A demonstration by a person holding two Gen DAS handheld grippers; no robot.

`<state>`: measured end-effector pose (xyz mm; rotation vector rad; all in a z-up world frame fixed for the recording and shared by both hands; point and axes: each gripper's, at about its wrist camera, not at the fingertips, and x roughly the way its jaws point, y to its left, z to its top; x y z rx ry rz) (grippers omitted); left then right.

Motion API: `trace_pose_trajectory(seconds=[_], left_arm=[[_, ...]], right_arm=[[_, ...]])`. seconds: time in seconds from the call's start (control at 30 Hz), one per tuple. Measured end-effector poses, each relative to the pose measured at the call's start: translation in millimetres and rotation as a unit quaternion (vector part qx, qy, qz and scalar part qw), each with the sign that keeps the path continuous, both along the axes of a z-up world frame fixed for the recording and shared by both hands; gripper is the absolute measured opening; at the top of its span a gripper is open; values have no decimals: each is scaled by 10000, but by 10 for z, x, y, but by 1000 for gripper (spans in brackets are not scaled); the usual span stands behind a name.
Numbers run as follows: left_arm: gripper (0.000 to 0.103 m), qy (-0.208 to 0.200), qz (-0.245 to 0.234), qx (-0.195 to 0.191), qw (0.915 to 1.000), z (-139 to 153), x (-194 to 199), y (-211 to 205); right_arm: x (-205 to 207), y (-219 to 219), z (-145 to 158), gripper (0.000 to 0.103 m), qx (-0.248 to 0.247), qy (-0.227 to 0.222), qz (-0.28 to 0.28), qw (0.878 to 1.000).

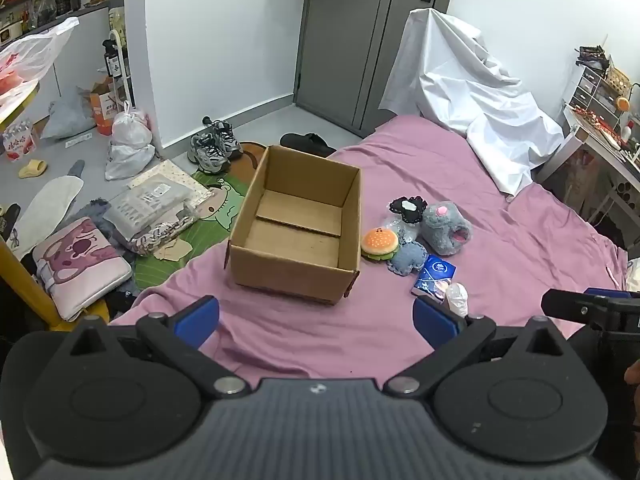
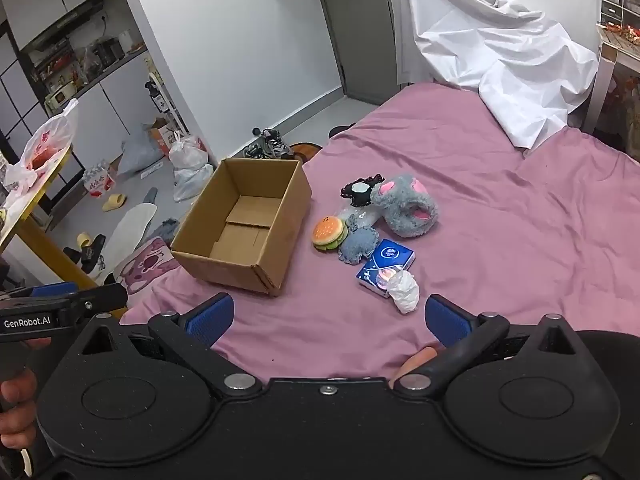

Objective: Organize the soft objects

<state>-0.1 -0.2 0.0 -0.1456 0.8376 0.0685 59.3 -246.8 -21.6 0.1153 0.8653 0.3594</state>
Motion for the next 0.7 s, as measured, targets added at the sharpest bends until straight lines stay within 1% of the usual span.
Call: trace_pose_trajectory(seconds=[0.13, 0.3, 0.37, 0.53, 0.57, 0.7], left_arm=[[102, -40, -33, -54, 10000, -3, -3, -20], [102, -47, -19, -99, 9999, 46, -28, 11], [102, -55, -36, -77, 9999, 86, -32, 2], [102, -61, -23, -72, 10000, 135, -11, -23], [102, -64, -31, -77, 9999, 128, -17, -12], [102, -80, -33, -78, 9999, 130, -26, -3]], right_arm=[[-44, 23, 10, 103, 32, -15, -4, 10000], [43, -32, 17, 103, 85, 23, -11, 10000], [-32, -19, 44, 103, 23, -71, -6, 10000], [114, -124, 23, 103, 34, -42, 4, 10000], [45, -44, 16, 103, -18, -91, 3, 10000], [15, -28, 32, 103, -38, -119, 14, 9999]])
